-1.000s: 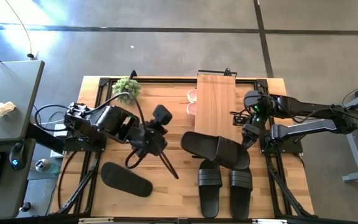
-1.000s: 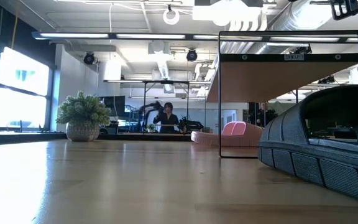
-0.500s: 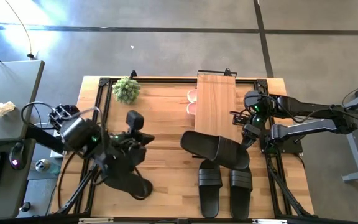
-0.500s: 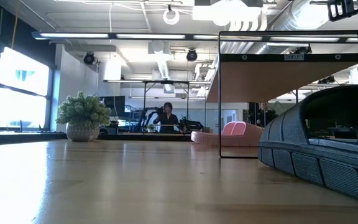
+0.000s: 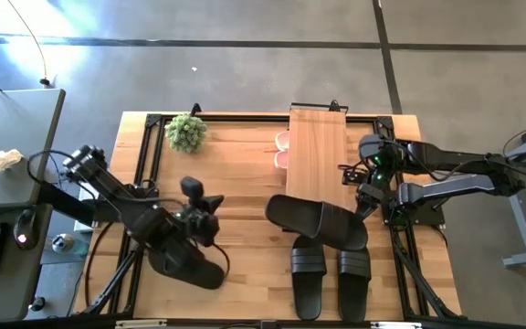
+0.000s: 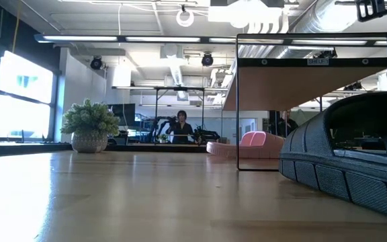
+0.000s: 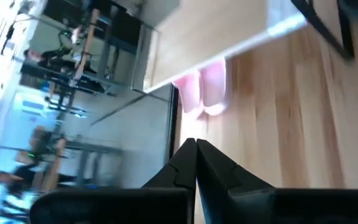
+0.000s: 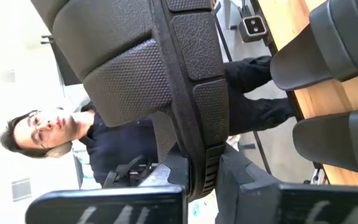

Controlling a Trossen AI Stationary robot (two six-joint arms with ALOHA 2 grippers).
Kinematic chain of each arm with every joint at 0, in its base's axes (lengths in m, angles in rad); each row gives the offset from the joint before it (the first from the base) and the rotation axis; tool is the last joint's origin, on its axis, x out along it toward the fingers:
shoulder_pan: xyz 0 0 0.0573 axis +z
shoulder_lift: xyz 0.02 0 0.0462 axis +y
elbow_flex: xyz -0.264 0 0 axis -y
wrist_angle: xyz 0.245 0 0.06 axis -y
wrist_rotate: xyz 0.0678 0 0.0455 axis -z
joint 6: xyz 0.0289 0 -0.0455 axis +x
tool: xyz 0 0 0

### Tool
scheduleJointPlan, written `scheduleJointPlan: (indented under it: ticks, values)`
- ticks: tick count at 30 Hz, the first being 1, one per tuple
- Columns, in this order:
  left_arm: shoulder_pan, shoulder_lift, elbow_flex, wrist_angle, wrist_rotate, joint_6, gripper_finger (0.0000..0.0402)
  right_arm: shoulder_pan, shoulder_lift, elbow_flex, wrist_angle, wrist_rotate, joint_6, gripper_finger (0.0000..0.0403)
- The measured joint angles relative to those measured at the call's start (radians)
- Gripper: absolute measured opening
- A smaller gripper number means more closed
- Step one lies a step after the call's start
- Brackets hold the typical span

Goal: Pick and place slides into the shelf
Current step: Put the black slipper under the shelf

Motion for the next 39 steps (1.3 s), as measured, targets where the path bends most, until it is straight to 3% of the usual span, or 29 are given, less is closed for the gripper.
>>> scheduleJointPlan:
  ticks: [2, 4, 8, 10, 13, 17, 23, 28, 30, 36, 39]
  values:
    - [0.000, -0.079, -0.108, 0.193, -0.043, 0.074, 0.0000, 0.009, 0.006, 0.000, 0.001, 0.000, 0.010, 0.0014]
    - [0.001, -0.140, -0.194, 0.431, -0.012, 0.264, 0.0000, 0.013, 0.015, 0.000, 0.006, -0.004, 0.032, 0.0014]
    - [0.028, -0.190, -0.288, 0.813, 0.247, 0.666, 0.0000, 0.023, 0.037, 0.000, 0.047, -0.022, 0.085, 0.0014]
    - [0.043, -0.190, -0.297, 0.848, 0.317, 0.804, 0.0000, 0.029, 0.047, 0.000, 0.085, -0.028, 0.113, 0.0014]
    - [0.078, -0.180, -0.292, 0.863, 0.307, 0.972, 0.0001, 0.039, 0.060, 0.000, 0.137, -0.031, 0.152, 0.0017]
    - [0.114, -0.176, -0.293, 0.883, 0.270, 1.091, 0.0001, 0.045, 0.080, 0.000, 0.168, -0.036, 0.171, 0.0015]
    - [0.157, -0.175, -0.292, 0.896, 0.350, 1.248, 0.0001, 0.044, 0.094, 0.000, 0.169, -0.030, 0.167, 0.0013]
    - [0.159, -0.175, -0.292, 0.900, 0.388, 1.238, 0.0012, 0.044, 0.095, 0.000, 0.168, -0.009, 0.161, 0.0013]
    - [0.158, -0.175, -0.292, 0.899, 0.402, 1.154, 0.0028, 0.044, 0.095, 0.000, 0.168, 0.006, 0.143, 0.0012]
    - [0.189, -0.226, -0.292, 0.854, 0.377, 0.440, 0.0089, 0.044, 0.095, 0.000, 0.166, 0.061, 0.080, 0.0012]
    - [0.255, -0.280, -0.292, 0.770, 0.514, 0.050, 0.0114, 0.044, 0.095, 0.000, 0.166, 0.094, 0.028, 0.0012]
